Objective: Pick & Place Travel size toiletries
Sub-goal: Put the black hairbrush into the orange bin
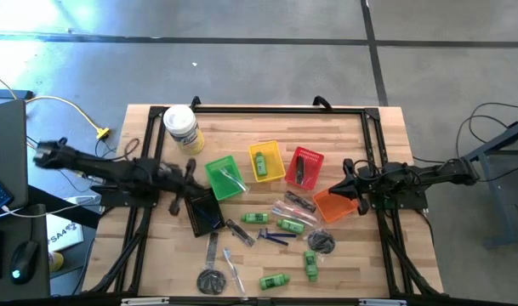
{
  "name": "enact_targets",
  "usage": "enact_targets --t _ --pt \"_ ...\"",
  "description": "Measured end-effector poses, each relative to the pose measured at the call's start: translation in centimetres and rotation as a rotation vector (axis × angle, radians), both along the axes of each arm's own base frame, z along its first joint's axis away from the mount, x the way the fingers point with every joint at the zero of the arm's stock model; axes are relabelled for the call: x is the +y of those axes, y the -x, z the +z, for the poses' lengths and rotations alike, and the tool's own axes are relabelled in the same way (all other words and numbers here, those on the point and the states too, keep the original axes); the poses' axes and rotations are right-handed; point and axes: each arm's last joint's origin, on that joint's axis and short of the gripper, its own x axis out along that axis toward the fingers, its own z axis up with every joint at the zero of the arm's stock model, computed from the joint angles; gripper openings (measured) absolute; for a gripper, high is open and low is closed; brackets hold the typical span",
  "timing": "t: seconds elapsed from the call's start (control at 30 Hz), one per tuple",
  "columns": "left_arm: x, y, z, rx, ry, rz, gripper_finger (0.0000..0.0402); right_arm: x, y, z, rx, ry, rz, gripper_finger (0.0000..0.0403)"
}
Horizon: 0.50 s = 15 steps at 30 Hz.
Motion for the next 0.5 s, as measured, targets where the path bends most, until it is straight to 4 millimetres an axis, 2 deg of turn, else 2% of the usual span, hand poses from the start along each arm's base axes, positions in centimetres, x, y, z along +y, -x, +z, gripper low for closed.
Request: enact_targets --t 0.13,0.3,0.5 --pt "-2.9 -1.8 -0.8 0.136 -0.066 -0.028 0.0000 0.0 -0.1 -0.2 0.021 0.003 0.000 0.0004" --pt "-6.6 -4.1 -0.3 0.259 -0.153 -0.069 0.0000 0.1 -0.3 -0.5 0.060 0.009 0.000 0.0004" --pt "-9.9 -7.0 2.4 0.424 -0.202 -0.102 0.0003 0.1 -0.6 -0.8 0.095 0.015 0.000 0.0004"
